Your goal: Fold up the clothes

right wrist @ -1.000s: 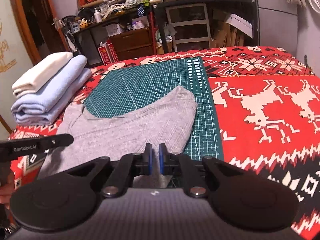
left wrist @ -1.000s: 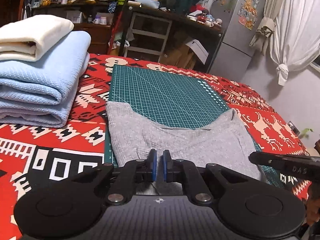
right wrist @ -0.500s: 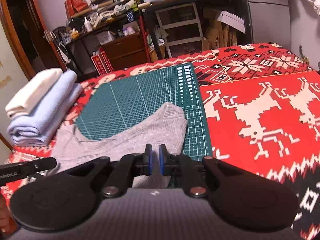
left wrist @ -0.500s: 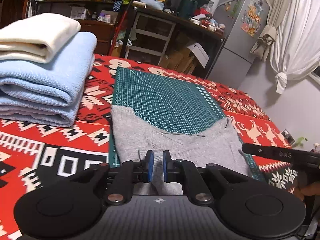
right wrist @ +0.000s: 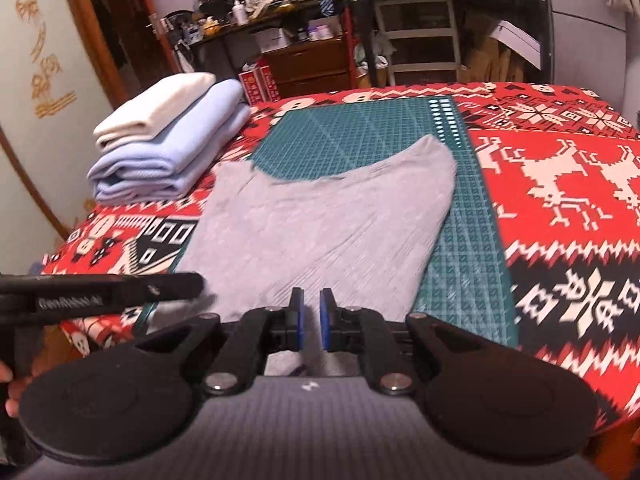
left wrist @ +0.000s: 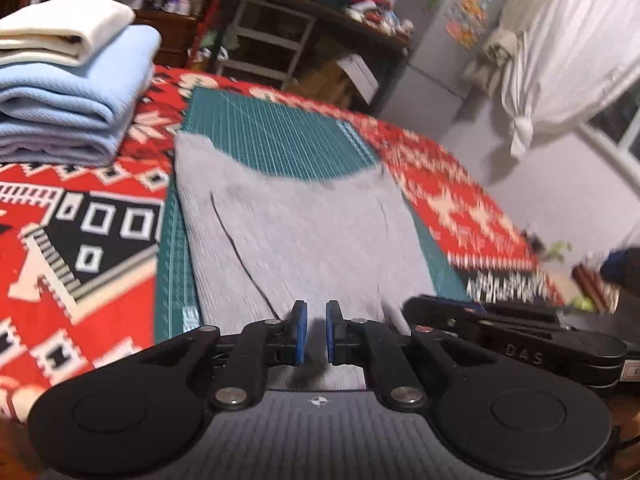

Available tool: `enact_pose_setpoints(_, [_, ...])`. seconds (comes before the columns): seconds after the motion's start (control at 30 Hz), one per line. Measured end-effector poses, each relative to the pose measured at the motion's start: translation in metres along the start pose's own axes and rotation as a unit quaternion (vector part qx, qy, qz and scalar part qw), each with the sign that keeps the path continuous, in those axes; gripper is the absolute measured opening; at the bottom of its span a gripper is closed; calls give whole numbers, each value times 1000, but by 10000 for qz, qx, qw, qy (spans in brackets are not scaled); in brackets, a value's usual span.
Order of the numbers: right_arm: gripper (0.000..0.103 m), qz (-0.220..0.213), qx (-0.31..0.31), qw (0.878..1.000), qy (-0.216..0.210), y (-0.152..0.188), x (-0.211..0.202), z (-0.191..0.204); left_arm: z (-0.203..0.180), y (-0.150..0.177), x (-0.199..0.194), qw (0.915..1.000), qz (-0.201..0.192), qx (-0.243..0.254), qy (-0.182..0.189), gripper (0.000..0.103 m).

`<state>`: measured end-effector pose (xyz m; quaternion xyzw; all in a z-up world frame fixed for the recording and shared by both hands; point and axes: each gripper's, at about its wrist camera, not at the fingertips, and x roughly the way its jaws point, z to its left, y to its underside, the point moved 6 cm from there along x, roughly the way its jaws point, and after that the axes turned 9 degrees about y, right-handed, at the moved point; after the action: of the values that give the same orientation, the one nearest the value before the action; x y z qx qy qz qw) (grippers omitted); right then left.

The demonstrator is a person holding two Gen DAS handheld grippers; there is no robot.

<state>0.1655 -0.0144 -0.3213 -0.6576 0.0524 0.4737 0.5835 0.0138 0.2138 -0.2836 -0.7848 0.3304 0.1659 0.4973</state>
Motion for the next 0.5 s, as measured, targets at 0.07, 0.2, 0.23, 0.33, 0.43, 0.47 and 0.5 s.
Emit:
enact_pose_setpoints(0.07, [9, 184, -222, 9996, 52, 12, 2, 8, 0, 5, 0, 10000, 16, 45, -35, 8])
enact_pose_setpoints(0.2, [9, 100, -150, 9998, 27, 14, -7, 11, 4, 5, -6, 9999, -18, -31, -97, 8])
enact_pose_setpoints(0.23, [9, 35, -139, 9999, 17, 10, -8, 13, 5, 5, -7, 9999, -34, -48, -118, 8])
enact_pose_setpoints(0.33, [8, -118, -229, 9997, 42, -1, -6, 20, 7, 6, -10, 9998, -49, -101, -150, 8])
enact_pose_setpoints(0.43, [3, -139, -335, 9993, 7, -6, 5, 29, 7, 5, -9, 9998, -44, -113, -152, 8])
enact_pose_setpoints(0.47, [2, -89, -368, 9993, 1, -6, 10, 31, 7, 6, -9, 9998, -36, -104, -149, 8])
enact_pose_setpoints(0.5, [1, -5, -392, 9992, 11, -2, 14, 32, 7, 6, -8, 9998, -25, -94, -149, 8])
